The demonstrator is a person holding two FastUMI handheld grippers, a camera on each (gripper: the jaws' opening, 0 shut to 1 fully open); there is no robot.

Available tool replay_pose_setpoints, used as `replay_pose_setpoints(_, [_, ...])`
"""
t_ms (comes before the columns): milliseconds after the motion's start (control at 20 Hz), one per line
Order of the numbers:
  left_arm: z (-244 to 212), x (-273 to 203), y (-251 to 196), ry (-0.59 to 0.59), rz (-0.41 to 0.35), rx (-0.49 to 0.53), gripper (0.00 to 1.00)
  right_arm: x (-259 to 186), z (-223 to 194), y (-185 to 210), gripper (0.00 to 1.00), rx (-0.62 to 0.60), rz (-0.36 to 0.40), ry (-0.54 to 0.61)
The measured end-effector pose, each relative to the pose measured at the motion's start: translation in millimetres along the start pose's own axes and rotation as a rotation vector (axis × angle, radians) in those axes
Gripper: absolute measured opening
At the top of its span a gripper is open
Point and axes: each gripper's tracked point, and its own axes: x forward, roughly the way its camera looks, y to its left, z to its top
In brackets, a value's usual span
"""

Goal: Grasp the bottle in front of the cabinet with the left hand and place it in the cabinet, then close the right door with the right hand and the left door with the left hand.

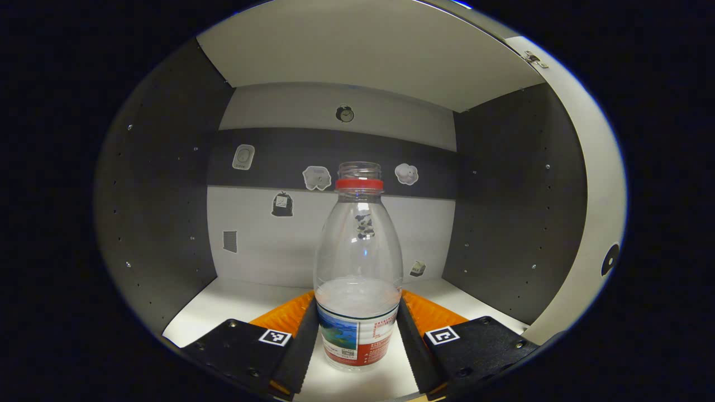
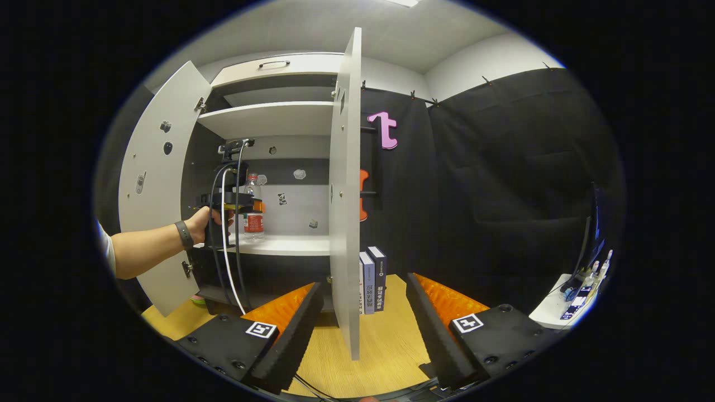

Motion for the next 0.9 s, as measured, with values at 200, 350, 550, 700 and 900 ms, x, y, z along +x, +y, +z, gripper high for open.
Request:
replay_pose_setpoints(200, [-1, 0, 4, -0.010, 0.010, -0.011, 0.93, 3, 0, 0, 0.98, 0.001, -0.002, -0.007])
replay_pose_setpoints(350, [18, -12, 8, -0.089, 0.016, -0.043, 0.95, 3, -1, -2, 0.98, -0.006, -0.011, -0.015])
replay_pose_setpoints(550, [65, -51, 13, -0.248, 0.004, -0.041, 0.94, -4, 0, -1, 0.98, 0.003, -0.009, -0.025])
replay_pose_setpoints(700, [92, -86, 8, -0.350, -0.033, -0.054, 0.94, -6, 3, 3, 0.98, 0.008, 0.000, -0.035])
replay_pose_setpoints(900, [114, -160, -9, -0.389, -0.086, -0.068, 0.94, -5, 3, 10, 0.98, 0.006, 0.020, -0.045])
